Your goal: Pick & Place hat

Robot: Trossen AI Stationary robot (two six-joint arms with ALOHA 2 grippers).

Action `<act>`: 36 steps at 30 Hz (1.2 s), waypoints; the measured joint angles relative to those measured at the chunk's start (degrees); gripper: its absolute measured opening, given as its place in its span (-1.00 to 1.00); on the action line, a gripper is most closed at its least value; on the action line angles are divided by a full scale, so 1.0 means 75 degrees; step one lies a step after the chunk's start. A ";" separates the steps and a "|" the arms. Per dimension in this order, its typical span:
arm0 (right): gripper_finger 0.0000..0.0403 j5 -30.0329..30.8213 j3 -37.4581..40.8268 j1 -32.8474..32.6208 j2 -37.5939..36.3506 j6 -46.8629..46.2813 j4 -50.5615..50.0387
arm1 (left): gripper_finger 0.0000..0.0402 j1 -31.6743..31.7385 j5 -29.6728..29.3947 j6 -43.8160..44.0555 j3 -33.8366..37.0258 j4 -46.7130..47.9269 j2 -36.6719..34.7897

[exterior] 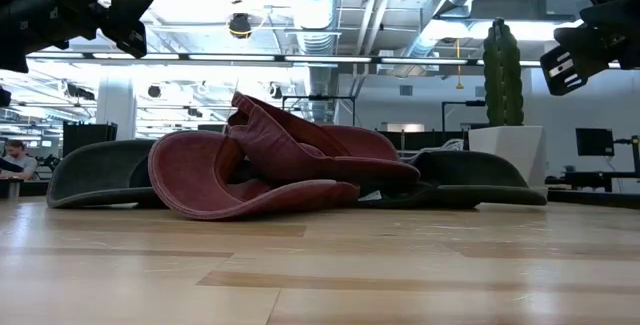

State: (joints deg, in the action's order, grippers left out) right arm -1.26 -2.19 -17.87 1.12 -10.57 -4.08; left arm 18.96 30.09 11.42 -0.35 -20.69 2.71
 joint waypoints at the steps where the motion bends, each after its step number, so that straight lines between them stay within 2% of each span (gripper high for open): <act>1: -0.44 0.0005 -0.0001 0.0003 -0.0001 0.0004 0.0005 | -0.21 -0.0001 0.0000 0.0000 -0.0001 0.0000 -0.0001; 5: -0.44 0.0117 0.0011 0.0003 0.0001 0.0246 0.0076 | -0.21 -0.0003 0.0000 0.0038 0.0001 -0.0024 -0.0001; 8: -0.44 0.0163 0.0028 0.0003 0.0000 0.0953 0.0201 | -0.21 -0.0033 0.0022 0.0555 -0.0001 -0.0038 0.0068; 11: -0.44 0.0154 0.0028 -0.0010 0.0001 0.1364 0.0463 | -0.21 -0.0205 0.0016 0.0452 0.0002 -0.0139 0.0333; 15: -0.44 0.0146 0.0028 -0.0111 0.0001 0.1413 0.0992 | -0.21 -0.0612 -0.0150 0.0751 0.0001 -0.1443 0.1035; 19: -0.44 0.0134 0.0108 -0.0264 0.0000 0.1411 0.1943 | -0.21 -0.1093 -0.0955 0.1812 -0.0001 -0.2851 0.2110; 22: -0.44 0.0137 0.0229 -0.0405 0.0004 0.1426 0.2894 | -0.21 -0.1303 -0.1052 0.1776 -0.0132 -0.3631 0.3097; 26: -0.44 0.0147 0.0232 -0.0485 0.0004 0.1842 0.3139 | -0.21 -0.1561 -0.0979 0.1534 -0.0714 -0.3703 0.4634; 31: -0.44 0.0192 0.0238 -0.0391 0.0001 0.1758 0.3101 | -0.21 -0.1676 -0.0973 0.1332 -0.1500 -0.3692 0.6567; 36: -0.44 0.0400 0.0239 -0.0165 0.0001 0.1754 0.2857 | -0.21 -0.1628 -0.0917 0.0137 -0.2302 -0.3757 0.7622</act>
State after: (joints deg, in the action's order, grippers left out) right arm 1.74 -0.40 -19.10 1.13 2.58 17.35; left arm 6.74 23.21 12.45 -17.61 -48.86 59.87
